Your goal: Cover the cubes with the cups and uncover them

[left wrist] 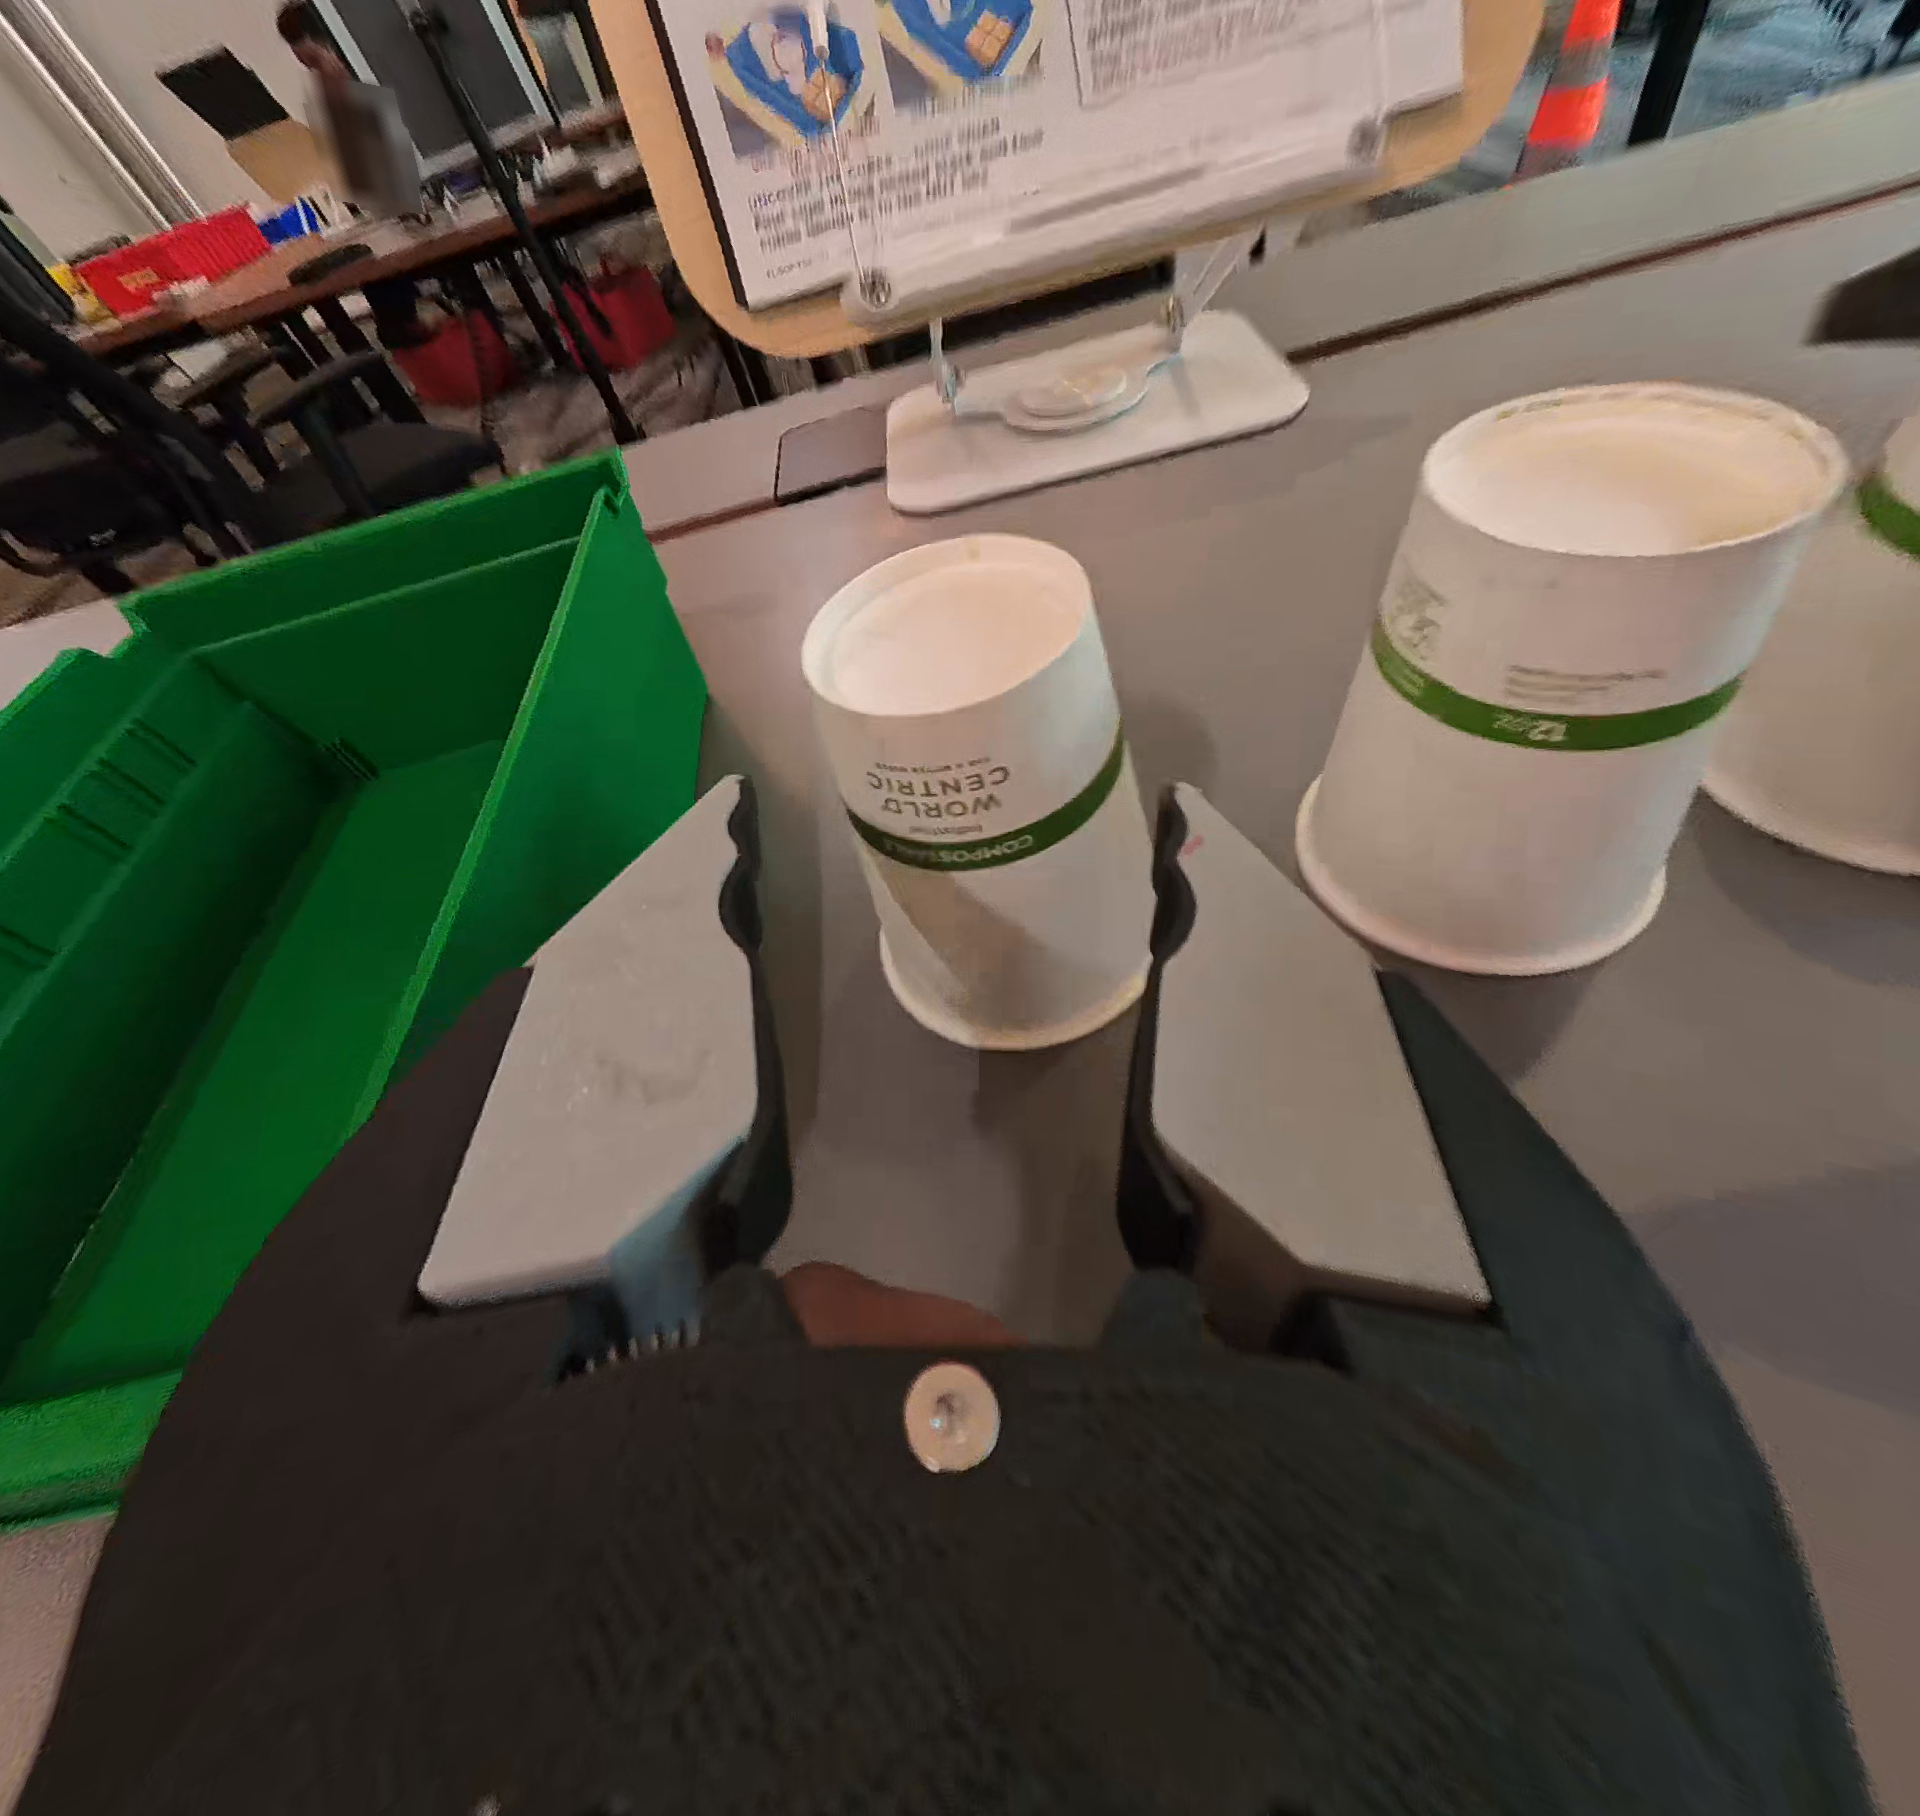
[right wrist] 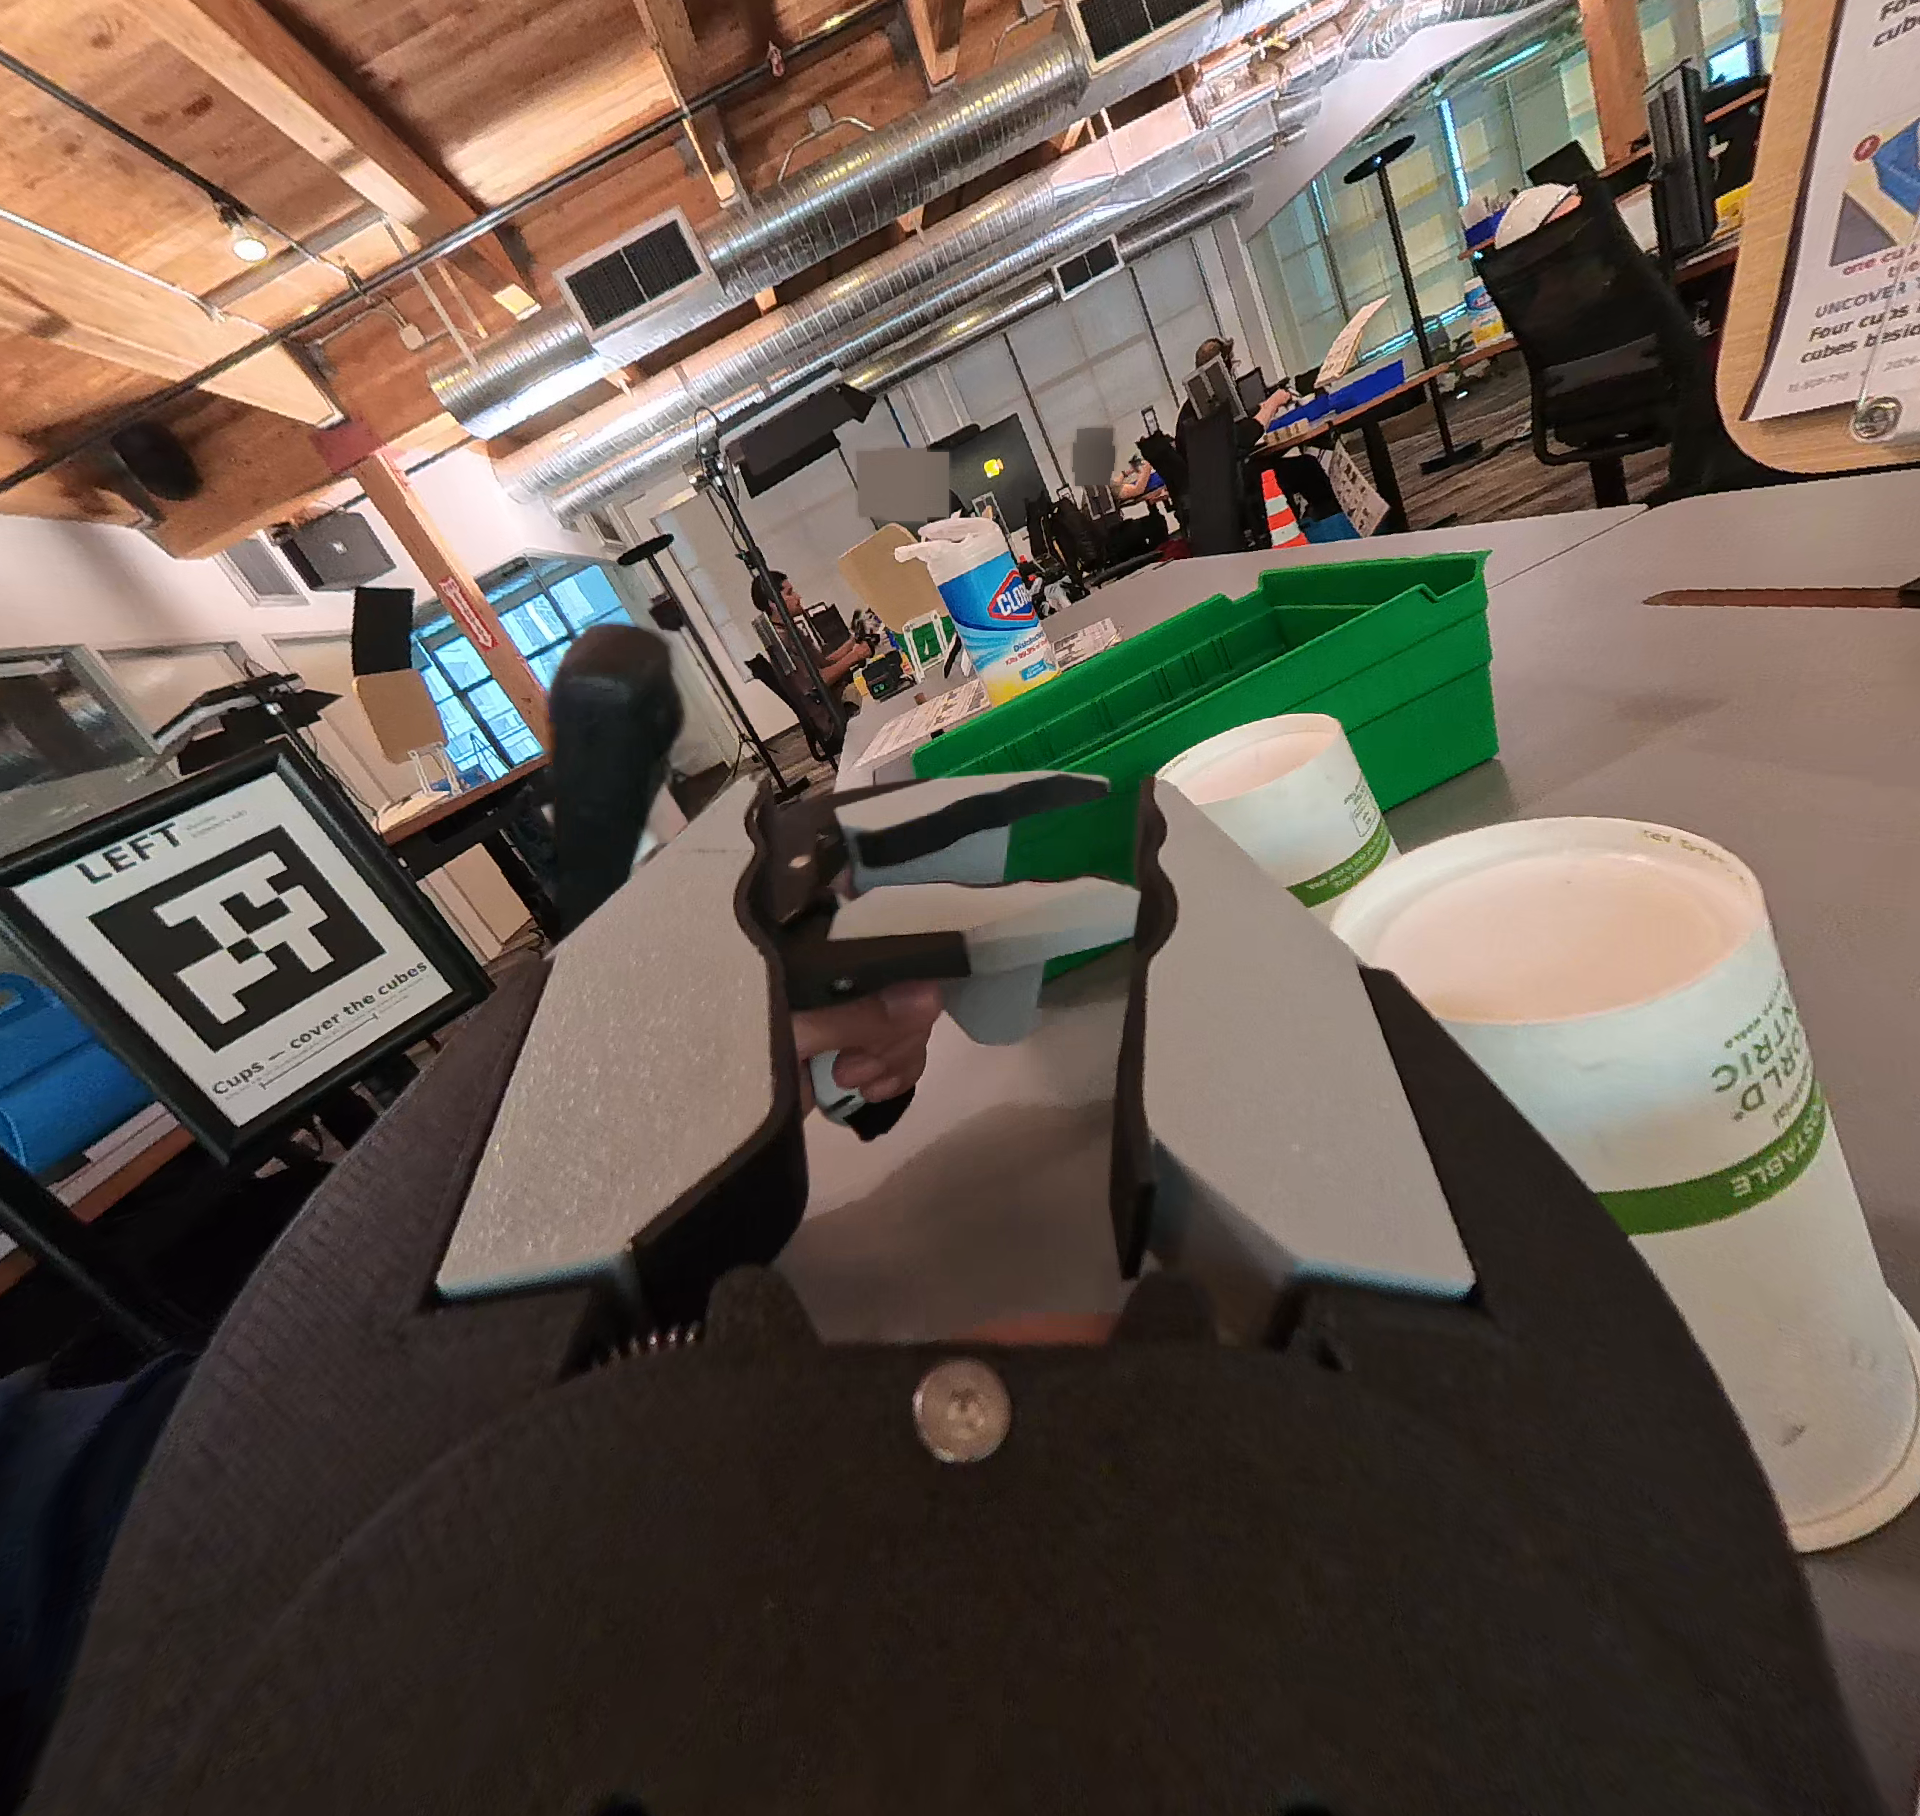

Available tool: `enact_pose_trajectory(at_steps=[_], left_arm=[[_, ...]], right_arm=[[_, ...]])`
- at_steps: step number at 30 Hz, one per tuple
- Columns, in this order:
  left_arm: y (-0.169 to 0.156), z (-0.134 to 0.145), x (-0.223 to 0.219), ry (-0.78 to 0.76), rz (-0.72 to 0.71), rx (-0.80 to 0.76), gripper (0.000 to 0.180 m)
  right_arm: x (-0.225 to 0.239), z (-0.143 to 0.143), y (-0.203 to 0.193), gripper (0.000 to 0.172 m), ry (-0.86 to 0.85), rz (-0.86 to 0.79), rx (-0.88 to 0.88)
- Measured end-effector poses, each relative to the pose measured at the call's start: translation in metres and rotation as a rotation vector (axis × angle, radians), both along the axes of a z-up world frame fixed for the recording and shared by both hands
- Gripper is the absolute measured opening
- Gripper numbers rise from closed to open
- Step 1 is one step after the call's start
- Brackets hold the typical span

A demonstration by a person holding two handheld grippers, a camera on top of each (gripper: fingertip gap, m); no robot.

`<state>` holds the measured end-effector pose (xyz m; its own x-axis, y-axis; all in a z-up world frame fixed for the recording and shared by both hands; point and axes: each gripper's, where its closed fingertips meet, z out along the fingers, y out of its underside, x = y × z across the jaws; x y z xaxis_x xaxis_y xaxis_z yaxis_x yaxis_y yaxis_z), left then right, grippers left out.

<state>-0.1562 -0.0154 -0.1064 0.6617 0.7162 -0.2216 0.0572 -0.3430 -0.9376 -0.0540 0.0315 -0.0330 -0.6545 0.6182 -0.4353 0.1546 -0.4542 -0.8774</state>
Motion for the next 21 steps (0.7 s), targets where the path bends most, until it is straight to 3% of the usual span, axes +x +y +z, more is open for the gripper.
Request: enact_pose_trajectory(at_steps=[6, 11, 16, 21], left_arm=[[0.01, 0.048, 0.054, 0.334, -0.155, 0.432, 0.037], [0.039, 0.027, 0.068, 0.219, -0.291, 0.356, 0.035], [0.04, 0.028, 0.076, 0.181, -0.387, 0.407, 0.0], [0.039, 0.028, 0.077, 0.127, -0.439, 0.439, 0.0]], right_arm=[[0.0, -0.003, -0.004, 0.067, 0.028, -0.033, 0.106], [-0.002, -0.007, -0.007, 0.066, 0.056, -0.082, 0.196], [-0.007, -0.018, -0.008, 0.063, 0.044, -0.109, 0.254], [-0.011, -0.027, -0.009, 0.062, 0.046, -0.135, 0.327]])
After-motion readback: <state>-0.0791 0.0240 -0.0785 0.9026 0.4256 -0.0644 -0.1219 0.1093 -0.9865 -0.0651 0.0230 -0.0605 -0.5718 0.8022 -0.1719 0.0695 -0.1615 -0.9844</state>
